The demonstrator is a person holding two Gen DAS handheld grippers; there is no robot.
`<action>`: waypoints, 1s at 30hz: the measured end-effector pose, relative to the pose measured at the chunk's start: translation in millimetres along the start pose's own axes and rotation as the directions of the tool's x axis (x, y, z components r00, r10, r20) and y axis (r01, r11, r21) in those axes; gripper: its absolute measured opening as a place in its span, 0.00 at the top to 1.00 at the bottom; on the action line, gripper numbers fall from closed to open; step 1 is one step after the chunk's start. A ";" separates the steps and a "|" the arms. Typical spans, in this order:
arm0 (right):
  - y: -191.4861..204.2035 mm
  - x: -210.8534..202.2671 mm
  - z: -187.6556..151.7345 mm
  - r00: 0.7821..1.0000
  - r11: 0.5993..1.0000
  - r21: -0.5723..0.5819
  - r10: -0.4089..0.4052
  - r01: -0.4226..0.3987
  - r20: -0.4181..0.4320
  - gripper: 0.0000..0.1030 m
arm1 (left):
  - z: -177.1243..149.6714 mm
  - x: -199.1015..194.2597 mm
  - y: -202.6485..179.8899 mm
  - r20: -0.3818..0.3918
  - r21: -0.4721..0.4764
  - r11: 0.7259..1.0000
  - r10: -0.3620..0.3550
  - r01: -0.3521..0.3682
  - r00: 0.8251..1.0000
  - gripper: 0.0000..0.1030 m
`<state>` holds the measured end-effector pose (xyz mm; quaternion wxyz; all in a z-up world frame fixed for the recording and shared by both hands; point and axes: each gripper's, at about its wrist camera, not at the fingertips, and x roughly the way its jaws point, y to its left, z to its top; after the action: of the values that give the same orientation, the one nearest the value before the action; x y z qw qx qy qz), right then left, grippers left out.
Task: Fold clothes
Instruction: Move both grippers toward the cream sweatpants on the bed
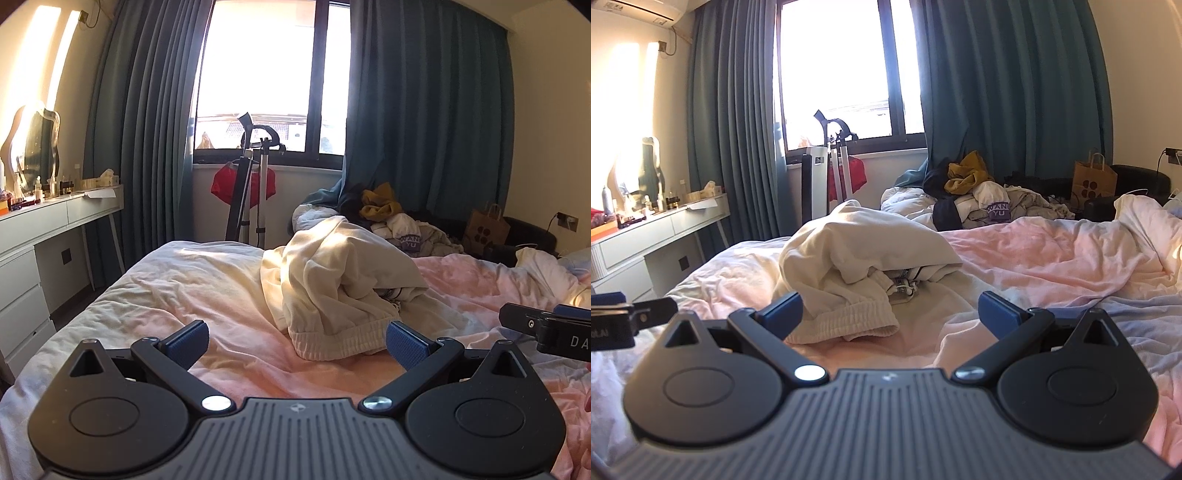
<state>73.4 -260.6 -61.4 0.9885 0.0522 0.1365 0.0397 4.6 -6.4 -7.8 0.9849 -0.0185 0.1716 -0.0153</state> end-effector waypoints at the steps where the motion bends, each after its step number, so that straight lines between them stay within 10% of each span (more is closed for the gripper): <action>1: 0.4 0.2 -0.1 1.000 1.000 0.002 0.002 -0.002 0.000 0.00 | 0.0 0.7 0.4 -0.001 0.000 1.000 0.000 0.000 1.000 0.00; 25: -0.5 15.8 1.9 1.000 0.997 0.077 0.023 -0.023 0.001 0.00 | 2.0 29.4 -3.8 -0.019 0.017 0.999 0.033 -0.033 0.999 0.00; 30: -13.1 31.1 0.5 0.999 0.989 0.148 0.003 0.002 -0.032 0.00 | 13.8 72.7 -6.2 -0.115 -0.048 0.995 -0.091 0.086 0.989 0.00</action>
<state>104.2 -270.7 -70.6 0.9795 0.1247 0.1550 0.0304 77.5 -14.8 -19.1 0.9708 -0.0464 0.2286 -0.0564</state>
